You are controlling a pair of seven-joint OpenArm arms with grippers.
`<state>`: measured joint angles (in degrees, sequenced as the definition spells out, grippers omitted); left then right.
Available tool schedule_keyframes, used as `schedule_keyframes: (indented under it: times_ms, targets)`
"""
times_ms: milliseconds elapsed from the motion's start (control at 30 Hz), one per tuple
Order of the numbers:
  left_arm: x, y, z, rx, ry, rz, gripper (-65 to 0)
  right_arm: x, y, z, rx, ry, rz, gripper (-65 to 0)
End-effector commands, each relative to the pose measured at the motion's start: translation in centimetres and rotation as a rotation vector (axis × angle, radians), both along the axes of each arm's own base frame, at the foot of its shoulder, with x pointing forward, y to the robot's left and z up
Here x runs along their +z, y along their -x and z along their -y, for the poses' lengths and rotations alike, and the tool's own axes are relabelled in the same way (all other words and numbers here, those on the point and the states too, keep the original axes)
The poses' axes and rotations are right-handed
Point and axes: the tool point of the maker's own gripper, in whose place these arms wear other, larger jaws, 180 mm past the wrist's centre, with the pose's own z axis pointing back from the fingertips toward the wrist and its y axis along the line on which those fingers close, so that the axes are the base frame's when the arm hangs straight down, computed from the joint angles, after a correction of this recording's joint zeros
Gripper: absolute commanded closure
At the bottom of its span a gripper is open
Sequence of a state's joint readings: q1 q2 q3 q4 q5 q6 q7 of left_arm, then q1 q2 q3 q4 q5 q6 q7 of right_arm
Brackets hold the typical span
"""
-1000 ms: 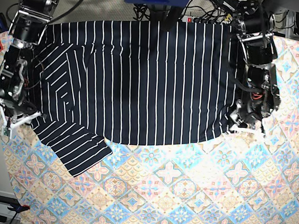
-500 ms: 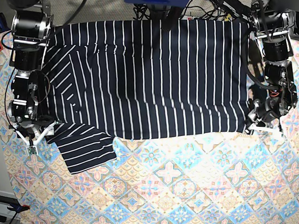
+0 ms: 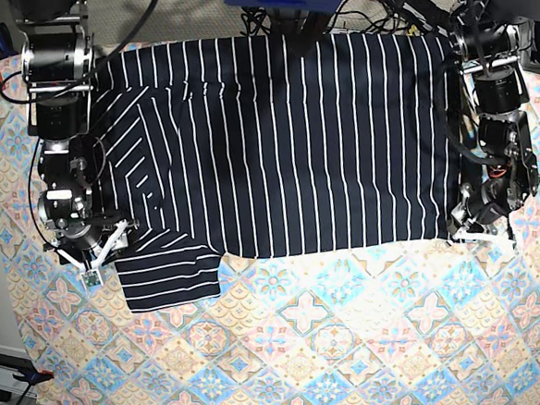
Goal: Fold the T-shirt properly
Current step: 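Grasp the shirt's side edges with both grippers near the hem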
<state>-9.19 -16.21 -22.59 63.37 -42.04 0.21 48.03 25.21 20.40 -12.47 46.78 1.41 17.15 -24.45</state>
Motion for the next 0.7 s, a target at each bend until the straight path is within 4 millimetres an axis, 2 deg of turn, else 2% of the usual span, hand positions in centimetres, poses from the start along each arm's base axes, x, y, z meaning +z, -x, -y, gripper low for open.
schedule_keyframes:
  times_ms: [0,300,400,467,667]
  targets:
    - [1.8,-1.3,-1.1,0.006,-0.027,0.051,0.0,2.9,-2.3,1.2,-0.01,0.016,0.08,-38.5]
    - [0.5,0.3,-0.9,0.006,-0.018,0.016,0.0,3.1,-4.0,1.7,-0.03,-0.008,0.097,-38.5]
    - [0.2,0.7,-1.0,0.008,-0.018,0.01,0.0,2.6,-4.4,0.3,-0.024,-0.041,0.099,-38.5]
    - [0.1,0.8,-1.0,0.008,-0.018,0.007,0.0,2.0,-4.2,0.3,-0.028,-0.047,0.092,-38.5]
    - [0.1,0.8,-1.0,0.007,-0.017,0.006,0.0,0.6,-3.8,-1.4,-0.02,-0.082,0.076,-38.4]
